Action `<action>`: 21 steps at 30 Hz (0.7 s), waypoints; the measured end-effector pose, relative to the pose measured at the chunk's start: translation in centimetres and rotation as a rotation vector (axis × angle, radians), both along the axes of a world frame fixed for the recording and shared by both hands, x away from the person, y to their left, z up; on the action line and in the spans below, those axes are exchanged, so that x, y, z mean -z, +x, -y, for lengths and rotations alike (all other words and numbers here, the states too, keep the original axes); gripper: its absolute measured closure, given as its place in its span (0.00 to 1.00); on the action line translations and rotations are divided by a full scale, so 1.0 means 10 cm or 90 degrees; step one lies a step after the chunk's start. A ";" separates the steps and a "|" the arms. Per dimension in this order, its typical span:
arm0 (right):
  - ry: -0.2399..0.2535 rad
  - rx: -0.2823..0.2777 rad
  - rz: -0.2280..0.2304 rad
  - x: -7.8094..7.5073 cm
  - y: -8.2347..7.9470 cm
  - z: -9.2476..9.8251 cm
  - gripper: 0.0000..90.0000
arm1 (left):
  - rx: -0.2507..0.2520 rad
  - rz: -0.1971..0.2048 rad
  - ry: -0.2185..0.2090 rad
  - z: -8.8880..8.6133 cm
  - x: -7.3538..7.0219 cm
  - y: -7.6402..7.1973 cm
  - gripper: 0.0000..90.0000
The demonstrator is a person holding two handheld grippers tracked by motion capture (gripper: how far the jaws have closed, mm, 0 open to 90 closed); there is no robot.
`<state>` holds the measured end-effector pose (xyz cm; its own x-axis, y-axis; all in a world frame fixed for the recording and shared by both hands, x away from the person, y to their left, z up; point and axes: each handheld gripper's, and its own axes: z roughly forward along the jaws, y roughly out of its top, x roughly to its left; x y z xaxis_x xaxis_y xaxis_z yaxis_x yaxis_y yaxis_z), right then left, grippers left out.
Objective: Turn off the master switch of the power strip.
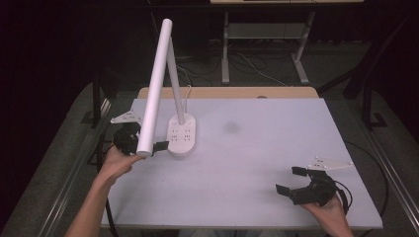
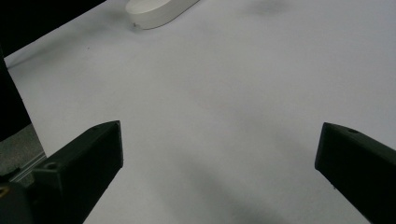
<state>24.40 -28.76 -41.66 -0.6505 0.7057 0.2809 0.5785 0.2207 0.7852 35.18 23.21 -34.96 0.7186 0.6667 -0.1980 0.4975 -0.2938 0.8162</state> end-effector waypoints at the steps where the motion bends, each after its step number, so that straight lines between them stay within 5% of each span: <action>1: 0.000 0.000 0.000 0.00 0.00 0.00 0.01 | -0.002 0.000 0.000 -0.01 0.00 0.01 0.01; 21: 0.002 0.000 0.002 0.00 0.00 0.01 0.01 | -0.021 -0.007 0.020 -0.01 -0.01 0.30 0.03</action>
<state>24.44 -28.90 -41.64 -0.6510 0.7052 0.2809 0.5758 0.2177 0.7881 38.15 23.26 -34.89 0.6943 0.6954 -0.1853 0.5166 -0.3023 0.8011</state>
